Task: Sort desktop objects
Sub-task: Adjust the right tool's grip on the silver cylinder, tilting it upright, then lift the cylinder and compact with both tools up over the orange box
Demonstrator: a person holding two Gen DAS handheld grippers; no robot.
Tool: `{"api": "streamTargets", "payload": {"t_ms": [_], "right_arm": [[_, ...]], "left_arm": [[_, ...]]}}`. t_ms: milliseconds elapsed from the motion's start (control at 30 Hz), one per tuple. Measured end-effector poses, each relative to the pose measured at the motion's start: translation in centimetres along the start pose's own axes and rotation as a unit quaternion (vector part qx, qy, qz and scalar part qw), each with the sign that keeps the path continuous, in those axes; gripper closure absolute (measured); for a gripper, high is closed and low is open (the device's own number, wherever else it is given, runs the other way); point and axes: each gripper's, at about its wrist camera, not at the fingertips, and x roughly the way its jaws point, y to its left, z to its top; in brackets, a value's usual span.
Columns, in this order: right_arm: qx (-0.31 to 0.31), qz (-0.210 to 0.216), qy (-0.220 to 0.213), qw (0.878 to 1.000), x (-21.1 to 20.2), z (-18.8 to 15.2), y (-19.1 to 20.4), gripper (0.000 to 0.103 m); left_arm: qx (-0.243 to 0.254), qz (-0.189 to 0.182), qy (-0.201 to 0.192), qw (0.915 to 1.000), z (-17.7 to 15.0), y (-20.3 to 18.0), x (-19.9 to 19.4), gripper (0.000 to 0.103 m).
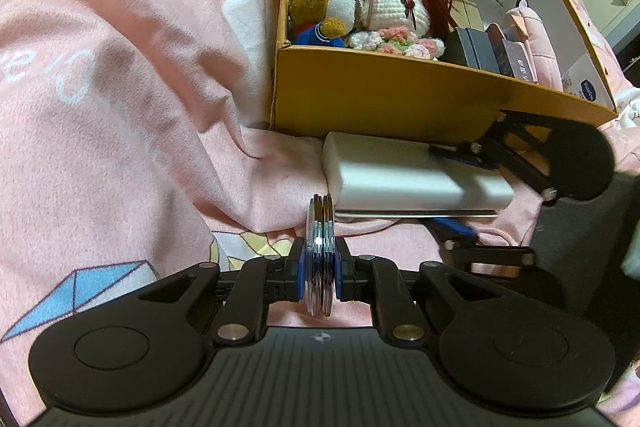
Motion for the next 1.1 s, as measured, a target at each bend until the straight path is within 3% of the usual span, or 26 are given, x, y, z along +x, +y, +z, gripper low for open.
{"api": "streamTargets", "payload": {"t_ms": [100, 167, 267, 367, 533, 867, 1100], "right_arm": [[0.069, 0.038, -0.011, 0.997, -1.4, -0.3, -2.5, 0.068], [0.134, 0.077, -0.015, 0.988, -2.3, -0.6, -4.9, 0.071], [0.239, 0.16, -0.02, 0.957, -3.0, -1.4, -8.2, 0.072], [0.298, 0.214, -0.015, 0.93, -3.1, -1.8, -9.8, 0.072], [0.32, 0.209, 0.015, 0.924, -1.6, -1.0, -8.0, 0.072], [0.361, 0.207, 0.023, 0.909, -0.8, -1.2, -8.3, 0.071], [0.385, 0.182, 0.009, 0.905, -3.7, -1.3, -8.2, 0.072]], "left_arm": [[0.001, 0.0, 0.0, 1.0, 0.0, 0.0, 0.0, 0.088], [0.001, 0.0, -0.001, 1.0, -0.1, 0.1, -0.1, 0.088], [0.0, -0.001, -0.001, 1.0, -0.1, 0.2, -0.2, 0.088], [0.003, 0.001, 0.001, 1.0, -0.1, 0.2, 0.0, 0.088], [0.003, 0.001, 0.003, 1.0, 0.0, 0.0, 0.5, 0.088], [0.003, 0.001, -0.01, 0.9999, -0.1, 0.0, -0.1, 0.088], [-0.001, -0.022, -0.028, 0.9994, 0.0, -0.1, -1.6, 0.088]]}}
